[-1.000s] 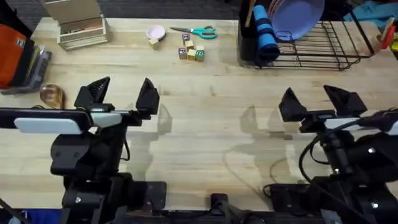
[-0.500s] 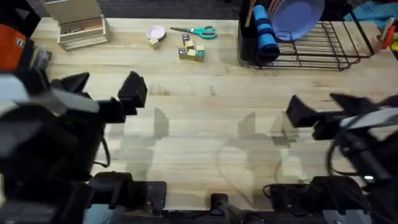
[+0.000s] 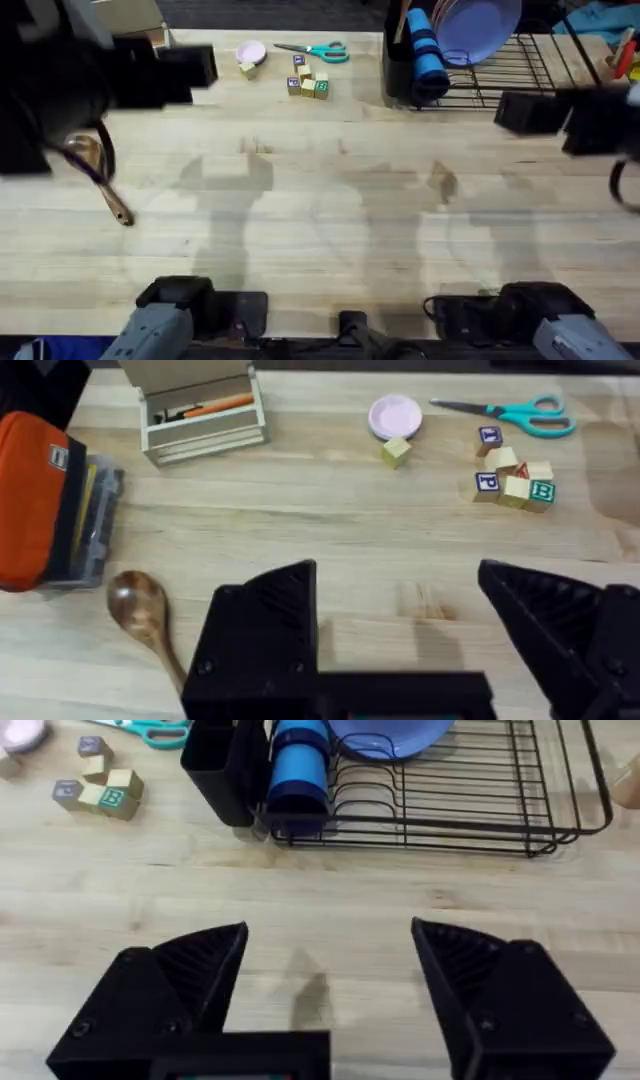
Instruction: Pick up the spoon on the table one by one and put them onto the rack
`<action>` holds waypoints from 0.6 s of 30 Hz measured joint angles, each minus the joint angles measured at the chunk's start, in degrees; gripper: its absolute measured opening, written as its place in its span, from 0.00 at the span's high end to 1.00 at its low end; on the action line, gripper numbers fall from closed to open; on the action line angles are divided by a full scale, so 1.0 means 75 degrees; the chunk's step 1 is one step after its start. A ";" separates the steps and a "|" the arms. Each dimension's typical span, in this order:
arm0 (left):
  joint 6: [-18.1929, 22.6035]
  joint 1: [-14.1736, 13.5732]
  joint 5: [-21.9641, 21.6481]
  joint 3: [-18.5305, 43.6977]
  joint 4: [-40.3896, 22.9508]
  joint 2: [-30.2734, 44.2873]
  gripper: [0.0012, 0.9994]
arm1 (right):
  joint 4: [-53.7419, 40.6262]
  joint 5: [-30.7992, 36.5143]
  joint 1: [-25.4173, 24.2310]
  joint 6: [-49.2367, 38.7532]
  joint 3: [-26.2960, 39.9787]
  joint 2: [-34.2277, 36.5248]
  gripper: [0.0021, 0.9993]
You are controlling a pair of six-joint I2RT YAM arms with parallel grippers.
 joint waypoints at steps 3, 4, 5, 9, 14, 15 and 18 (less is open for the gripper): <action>0.0000 0.0000 -0.0006 0.0724 -0.0138 0.0574 0.01 | -0.0200 -0.0003 0.0000 0.0000 0.0740 0.0859 0.01; 0.0000 0.0000 -0.0007 0.0897 -0.0137 0.0706 0.01 | -0.0199 -0.0003 0.0000 -0.0001 0.0965 0.1116 0.01; 0.0001 0.0000 -0.0011 0.0998 -0.0130 0.0784 0.01 | -0.0186 -0.0003 0.0000 -0.0003 0.1139 0.1318 0.01; -0.0092 0.0048 -0.0155 0.1055 -0.0243 0.0819 0.01 | 0.0014 -0.0005 0.0000 -0.0003 0.1426 0.1765 0.01; -0.0936 0.0862 -0.0343 0.1055 -0.0901 0.0828 0.01 | 0.0186 -0.0005 0.0000 -0.0003 0.1436 0.1865 0.01; -0.1074 0.1147 -0.0356 0.1055 -0.1047 0.0832 0.01 | 0.0224 -0.0005 0.0000 -0.0003 0.1441 0.1863 0.01; -0.1335 0.2008 -0.0357 0.1055 -0.1281 0.0884 0.01 | 0.0306 -0.0005 0.0000 -0.0003 0.1441 0.1864 0.01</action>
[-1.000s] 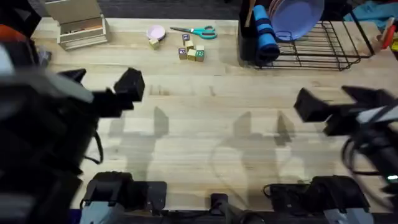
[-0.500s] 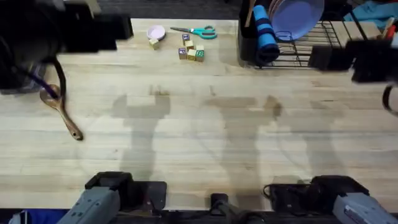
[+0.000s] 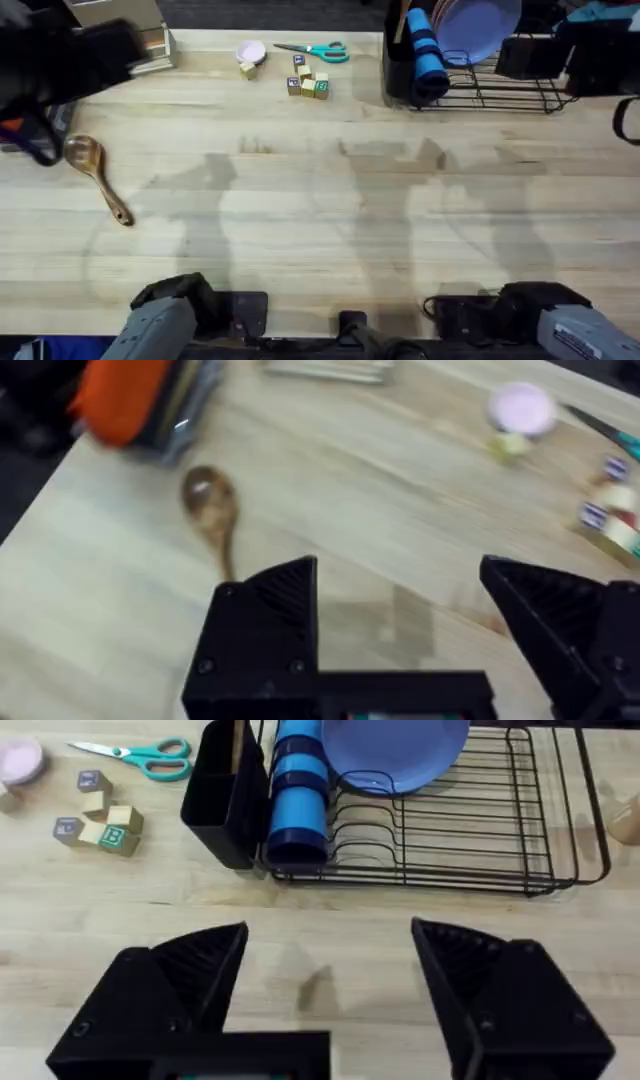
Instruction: Pick up the spoon on the table one by one and put them onto the rack
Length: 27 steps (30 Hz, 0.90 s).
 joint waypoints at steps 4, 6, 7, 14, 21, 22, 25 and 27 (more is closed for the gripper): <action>-0.0171 0.1110 0.0094 0.0003 -0.0083 0.0265 0.01 | 0.0108 0.0000 0.0000 0.0000 0.0000 -0.0001 0.01; -0.0216 0.1568 0.0223 0.0003 -0.0082 0.0451 0.01 | 0.0139 0.0000 0.0000 0.0001 0.0000 0.0002 0.01; -0.0224 0.1777 0.0293 0.0003 -0.0084 0.0552 0.01 | 0.0135 0.0000 0.0000 0.0000 0.0000 0.0001 0.01; -0.0271 0.2882 0.0501 0.0003 -0.0023 0.1227 0.01 | 0.0135 0.0000 0.0000 0.0001 0.0000 0.0001 0.01; -0.0274 0.3167 0.0549 0.0003 -0.0023 0.1905 0.01 | 0.0138 0.0000 0.0000 0.0000 0.0000 -0.0001 0.01; -0.0274 0.3167 0.0552 0.0003 -0.0023 0.2004 0.01 | 0.0138 0.0000 0.0000 0.0000 0.0000 0.0001 0.01; -0.0274 0.3191 0.0537 0.0003 -0.0023 0.2304 0.01 | 0.0138 0.0000 0.0000 0.0002 0.0000 0.0000 0.01; -0.0274 0.3249 0.0534 0.0003 -0.0020 0.2547 0.01 | 0.0138 0.0000 0.0000 0.0000 0.0000 0.0002 0.01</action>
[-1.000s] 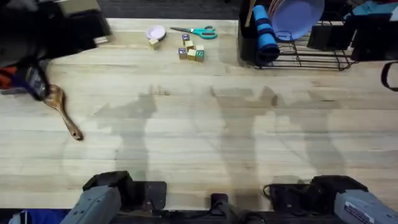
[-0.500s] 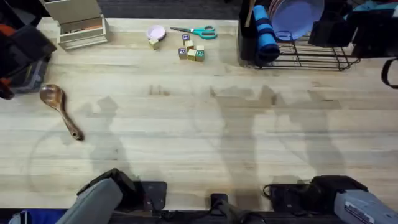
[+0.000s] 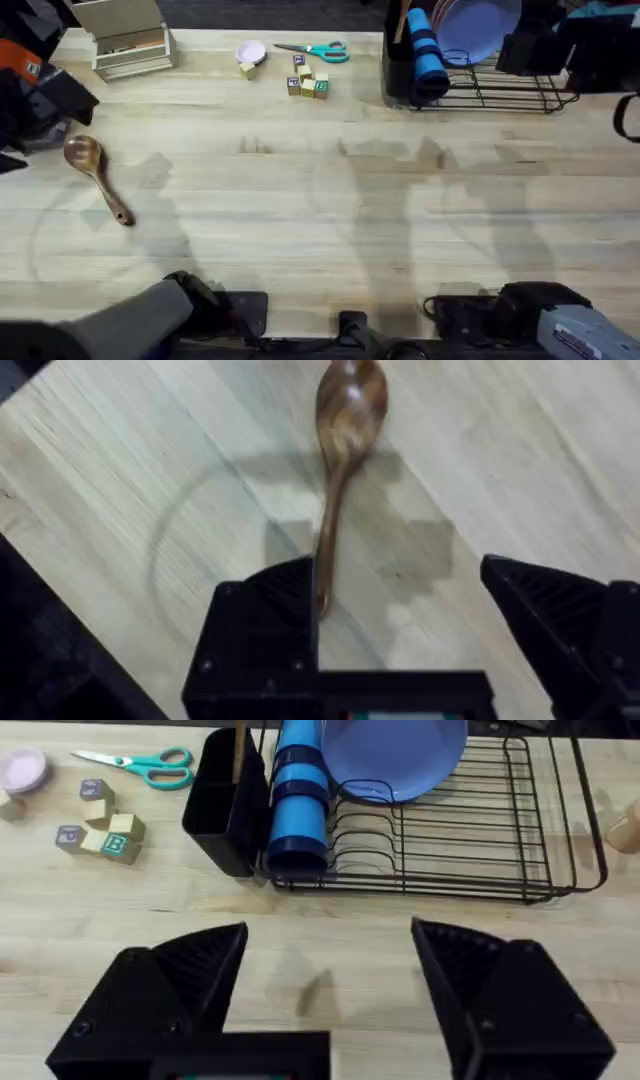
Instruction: Pick up the spoon on the table one by one and put them onto the rack
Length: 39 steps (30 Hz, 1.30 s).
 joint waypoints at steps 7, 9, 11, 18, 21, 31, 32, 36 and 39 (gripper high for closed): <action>0.0005 0.0381 -0.0046 0.0000 0.0425 0.1036 0.01 | 0.0000 0.0000 0.0000 0.0000 0.0000 -0.0003 0.01; 0.0008 0.0499 -0.0123 0.0000 0.0596 0.1346 0.01 | 0.0000 0.0000 0.0000 0.0000 0.0000 -0.0002 0.01; 0.0011 0.0596 -0.0185 0.0000 0.0798 0.1583 0.01 | 0.0000 0.0000 0.0000 0.0000 0.0000 -0.0002 0.01; 0.0401 0.0682 -0.0233 0.0000 0.1181 0.2102 0.01 | 0.0000 0.0000 0.0000 0.0000 0.0000 0.0000 0.01; 0.0735 0.0700 -0.0233 0.0000 0.1203 0.2361 0.01 | 0.0000 0.0000 0.0000 0.0000 0.0000 0.0000 0.01; 0.1748 0.0845 0.0324 0.0000 0.1461 0.3245 0.01 | 0.0000 0.0000 0.0000 -0.0003 0.0000 -0.0002 0.01; 0.1818 0.0845 0.0363 -0.0003 0.1530 0.3259 0.01 | 0.0000 0.0001 0.0000 -0.0011 0.0000 -0.0003 0.01; 0.1992 0.0848 0.0428 -0.0080 0.2005 0.3266 0.01 | 0.0000 0.0000 0.0000 -0.0035 0.0000 -0.0003 0.01; 0.2062 0.0845 0.0437 -0.0447 0.2385 0.3266 0.01 | 0.0000 0.0000 0.0000 -0.0035 0.0000 -0.0003 0.01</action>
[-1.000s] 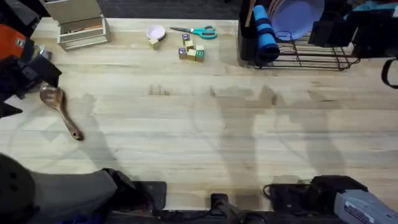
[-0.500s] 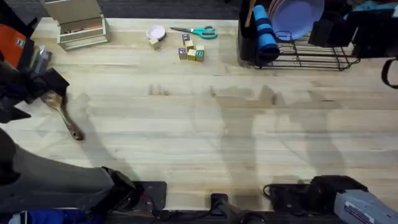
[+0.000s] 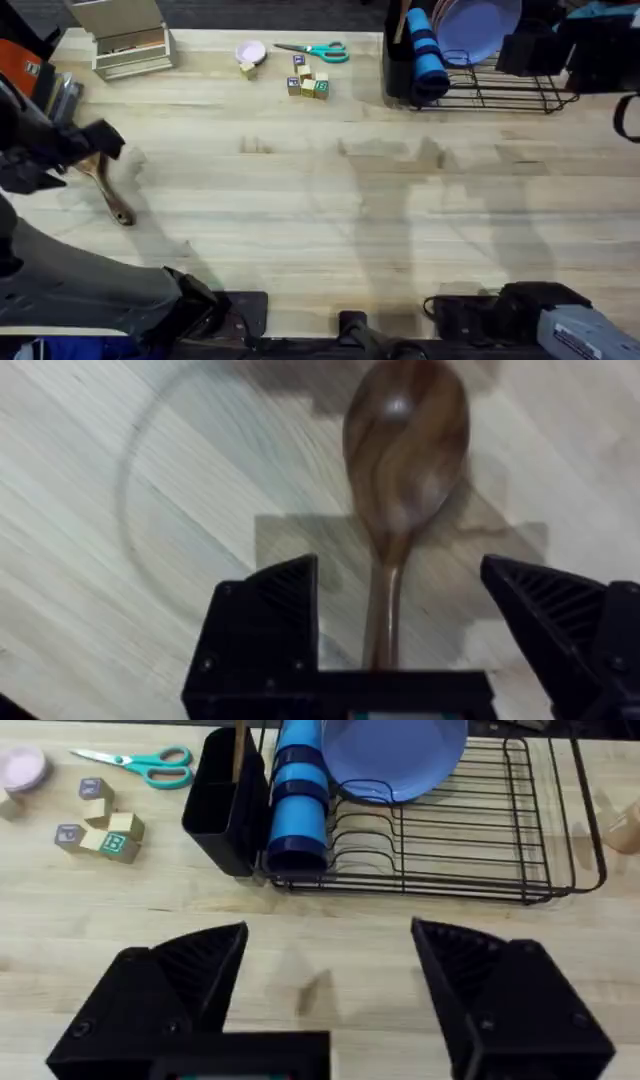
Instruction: Pick up the spoon on the table one by one and put them onto the rack
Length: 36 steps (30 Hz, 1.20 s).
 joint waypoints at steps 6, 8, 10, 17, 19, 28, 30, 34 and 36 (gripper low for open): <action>0.0024 0.0023 0.0118 -0.0873 0.0744 -0.0113 0.01 | 0.0000 0.0000 0.0000 -0.0002 0.0000 0.0001 0.01; 0.0017 0.0033 0.0173 -0.1005 0.0899 -0.0166 0.01 | -0.0003 0.0000 0.0000 -0.0001 0.0000 0.0000 0.01; 0.0015 0.0035 0.0233 -0.1097 0.0993 -0.0213 0.09 | -0.0003 0.0000 0.0000 0.0000 0.0000 0.0000 0.01; 0.0032 -0.0015 0.0506 -0.1161 0.1110 -0.0222 0.63 | -0.0003 0.0002 0.0000 0.0000 0.0000 0.0001 0.01; 0.0041 -0.0015 0.0499 -0.1161 0.1115 -0.0224 0.74 | 0.0000 0.0000 0.0000 0.0000 0.0000 0.0000 0.01; 0.0041 -0.0015 0.0536 -0.1161 0.1203 -0.0228 0.95 | -0.0003 0.0000 0.0000 -0.0003 0.0000 0.0002 0.01; 0.0041 -0.0035 0.0524 -0.1169 0.1208 -0.0257 0.95 | -0.0003 0.0002 0.0000 -0.0004 0.0000 0.0001 0.01; 0.0047 -0.0234 0.0329 -0.1338 0.1185 -0.0493 0.96 | -0.0003 0.0000 0.0000 -0.0003 0.0000 0.0002 0.01; 0.0050 -0.0723 0.0205 -0.1493 0.1153 -0.1106 0.96 | -0.0003 0.0000 0.0000 -0.0003 0.0000 0.0001 0.01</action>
